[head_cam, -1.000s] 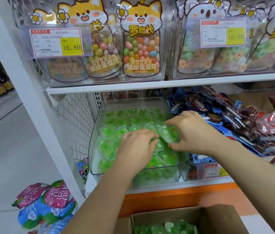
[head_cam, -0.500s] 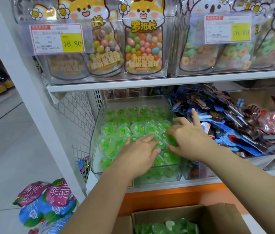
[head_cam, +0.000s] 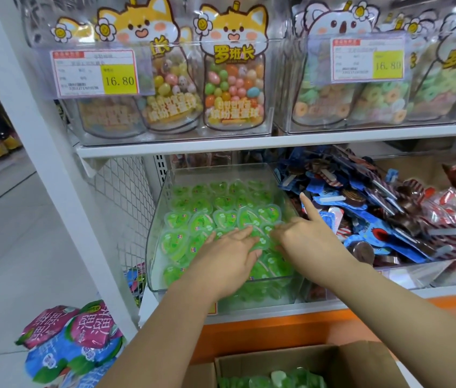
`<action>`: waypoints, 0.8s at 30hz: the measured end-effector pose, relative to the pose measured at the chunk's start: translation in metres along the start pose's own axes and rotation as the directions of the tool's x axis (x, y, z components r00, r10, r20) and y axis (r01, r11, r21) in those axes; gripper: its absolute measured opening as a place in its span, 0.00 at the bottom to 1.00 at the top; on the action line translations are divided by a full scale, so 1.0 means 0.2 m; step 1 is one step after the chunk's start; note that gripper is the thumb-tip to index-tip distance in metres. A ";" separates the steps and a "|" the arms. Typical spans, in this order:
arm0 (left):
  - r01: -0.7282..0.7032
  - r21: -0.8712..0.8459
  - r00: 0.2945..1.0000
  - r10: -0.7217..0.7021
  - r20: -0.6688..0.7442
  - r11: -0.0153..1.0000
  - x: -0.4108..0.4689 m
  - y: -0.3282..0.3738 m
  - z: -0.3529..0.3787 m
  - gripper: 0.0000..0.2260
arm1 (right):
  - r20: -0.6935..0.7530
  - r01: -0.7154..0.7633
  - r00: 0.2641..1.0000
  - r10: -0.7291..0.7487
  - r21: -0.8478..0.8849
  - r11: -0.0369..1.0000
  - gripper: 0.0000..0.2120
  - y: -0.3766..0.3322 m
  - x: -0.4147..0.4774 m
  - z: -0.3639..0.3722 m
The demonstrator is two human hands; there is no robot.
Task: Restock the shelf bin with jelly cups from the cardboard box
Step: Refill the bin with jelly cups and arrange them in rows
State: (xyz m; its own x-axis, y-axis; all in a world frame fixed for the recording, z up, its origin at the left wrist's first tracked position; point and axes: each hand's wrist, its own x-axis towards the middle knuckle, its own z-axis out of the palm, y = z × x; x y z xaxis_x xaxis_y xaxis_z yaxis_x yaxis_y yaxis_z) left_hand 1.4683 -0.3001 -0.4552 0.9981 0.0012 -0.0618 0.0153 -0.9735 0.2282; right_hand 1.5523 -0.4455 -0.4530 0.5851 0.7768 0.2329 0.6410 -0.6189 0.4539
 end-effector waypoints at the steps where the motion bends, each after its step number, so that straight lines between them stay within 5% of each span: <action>1: -0.001 -0.004 1.000 0.001 -0.003 1.000 0.00 0.00 0.00 0.21 | 0.027 -0.003 1.000 0.003 0.029 1.000 0.05 0.00 -0.01 0.00; 3: -0.008 -0.021 1.000 0.008 -0.021 1.000 -0.01 0.00 -0.01 0.21 | 0.042 0.014 0.999 -0.018 0.106 0.994 0.07 0.01 -0.02 0.01; 8: -0.030 -0.086 0.970 0.008 -0.243 0.996 -0.09 -0.08 -0.08 0.18 | -0.264 0.091 0.964 0.012 0.373 0.923 0.08 0.02 -0.05 -0.09; 10: -0.028 -0.099 0.937 -0.008 -0.350 0.995 -0.16 -0.16 -0.12 0.16 | -0.284 0.111 0.958 0.042 0.501 0.858 0.09 -0.03 -0.07 -0.16; 15: -0.013 -0.077 0.865 -0.028 -0.501 0.997 -0.35 -0.34 -0.13 0.10 | -0.156 0.095 0.988 0.009 0.646 0.758 0.10 -0.18 -0.04 -0.25; 24: -0.044 0.038 0.856 0.057 -0.513 0.998 -0.47 -0.42 -0.07 0.09 | 0.097 -0.057 0.995 -0.015 0.699 0.713 0.06 -0.39 0.07 -0.25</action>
State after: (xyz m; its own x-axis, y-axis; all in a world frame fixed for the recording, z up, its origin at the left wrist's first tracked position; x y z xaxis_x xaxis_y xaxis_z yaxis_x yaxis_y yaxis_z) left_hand 1.3742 -0.2146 -0.4559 0.8863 0.0631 0.4588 -0.0307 -0.9805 0.1941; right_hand 1.4853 -0.3815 -0.4411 0.6208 0.7712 0.1412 0.7705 -0.5670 -0.2911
